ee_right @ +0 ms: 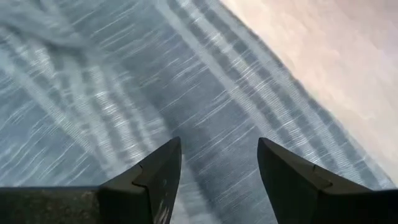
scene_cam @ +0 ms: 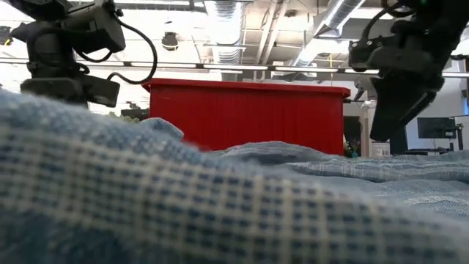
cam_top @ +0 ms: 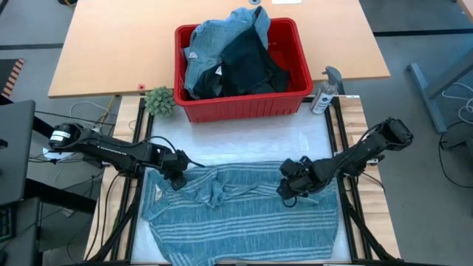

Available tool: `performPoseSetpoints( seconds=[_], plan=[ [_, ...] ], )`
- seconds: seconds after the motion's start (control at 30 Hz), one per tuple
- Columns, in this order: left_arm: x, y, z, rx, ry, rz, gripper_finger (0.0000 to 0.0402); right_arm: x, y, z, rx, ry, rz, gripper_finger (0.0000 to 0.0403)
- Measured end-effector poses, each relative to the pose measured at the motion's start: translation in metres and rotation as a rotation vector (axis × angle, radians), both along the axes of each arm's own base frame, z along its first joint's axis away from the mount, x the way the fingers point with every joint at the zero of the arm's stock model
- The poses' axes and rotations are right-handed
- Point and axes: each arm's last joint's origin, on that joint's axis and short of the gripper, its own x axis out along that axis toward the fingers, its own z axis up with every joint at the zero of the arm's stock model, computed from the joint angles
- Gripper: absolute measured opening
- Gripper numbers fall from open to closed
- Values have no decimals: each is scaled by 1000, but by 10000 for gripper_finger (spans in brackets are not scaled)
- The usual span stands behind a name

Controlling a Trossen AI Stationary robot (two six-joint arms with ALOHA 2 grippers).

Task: Fold Laundry from Bin
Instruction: Fold the blue polo shirt

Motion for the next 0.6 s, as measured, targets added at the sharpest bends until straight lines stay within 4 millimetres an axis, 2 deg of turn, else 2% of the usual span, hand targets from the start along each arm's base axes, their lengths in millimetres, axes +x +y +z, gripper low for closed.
performPoseSetpoints(
  seconds=[0.17,0.37,0.6],
  plan=[
    [0,2,7,54,25,105,4,5,-17,0,6,4,-72,233],
    [-3,3,9,67,48,152,1,6,-47,-9,89,18,-278,214],
    [-3,4,9,84,44,185,0,10,-58,-18,170,-12,-269,161]
  ],
)
